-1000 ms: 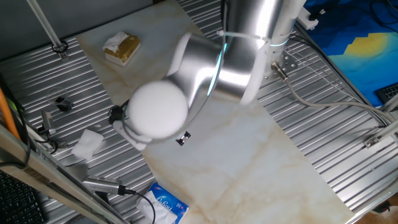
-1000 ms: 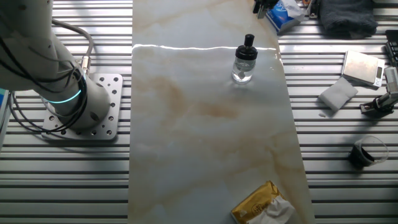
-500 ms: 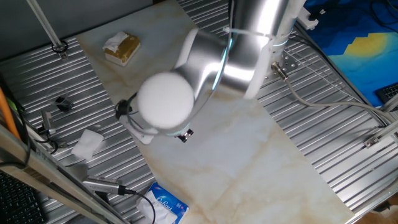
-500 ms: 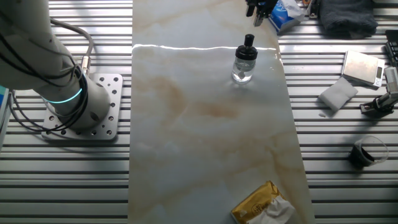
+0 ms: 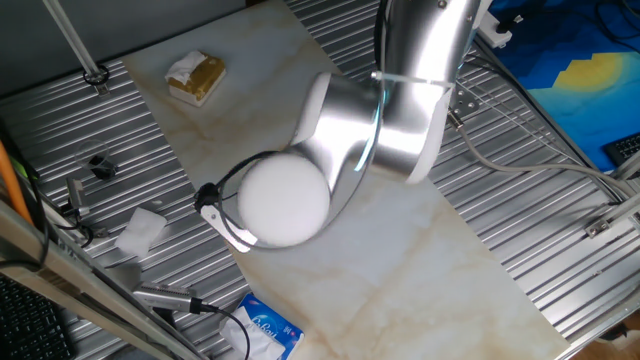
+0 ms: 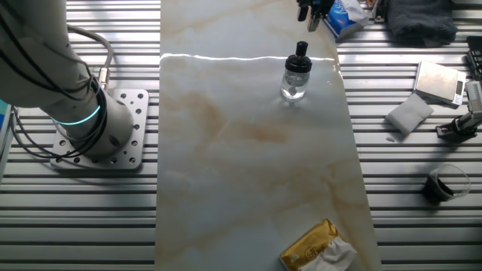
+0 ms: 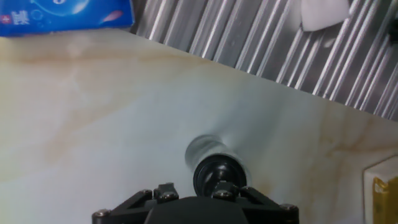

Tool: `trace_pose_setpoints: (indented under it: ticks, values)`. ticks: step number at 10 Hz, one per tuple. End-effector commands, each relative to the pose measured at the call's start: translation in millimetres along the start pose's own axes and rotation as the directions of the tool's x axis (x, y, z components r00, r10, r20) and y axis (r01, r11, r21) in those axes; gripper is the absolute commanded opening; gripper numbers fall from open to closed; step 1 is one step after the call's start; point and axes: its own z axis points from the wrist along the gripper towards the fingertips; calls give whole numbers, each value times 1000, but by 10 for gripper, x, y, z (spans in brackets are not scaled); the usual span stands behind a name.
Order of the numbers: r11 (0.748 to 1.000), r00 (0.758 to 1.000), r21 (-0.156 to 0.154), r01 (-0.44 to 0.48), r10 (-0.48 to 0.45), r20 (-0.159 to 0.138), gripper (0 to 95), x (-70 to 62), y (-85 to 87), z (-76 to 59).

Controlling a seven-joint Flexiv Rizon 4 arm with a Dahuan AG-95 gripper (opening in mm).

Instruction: Screw the lid onto the jar

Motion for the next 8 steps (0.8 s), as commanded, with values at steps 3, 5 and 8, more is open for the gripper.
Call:
trace_pose_setpoints:
  ticks: [3, 5, 8]
  values:
    - [1000, 1000, 0, 15, -15, 18, 570, 14, -26, 77]
    - [1000, 1000, 10, 10, -10, 13, 570, 15, -26, 110]
    - [999, 1000, 44, 7, -7, 1, 570, 10, -26, 158]
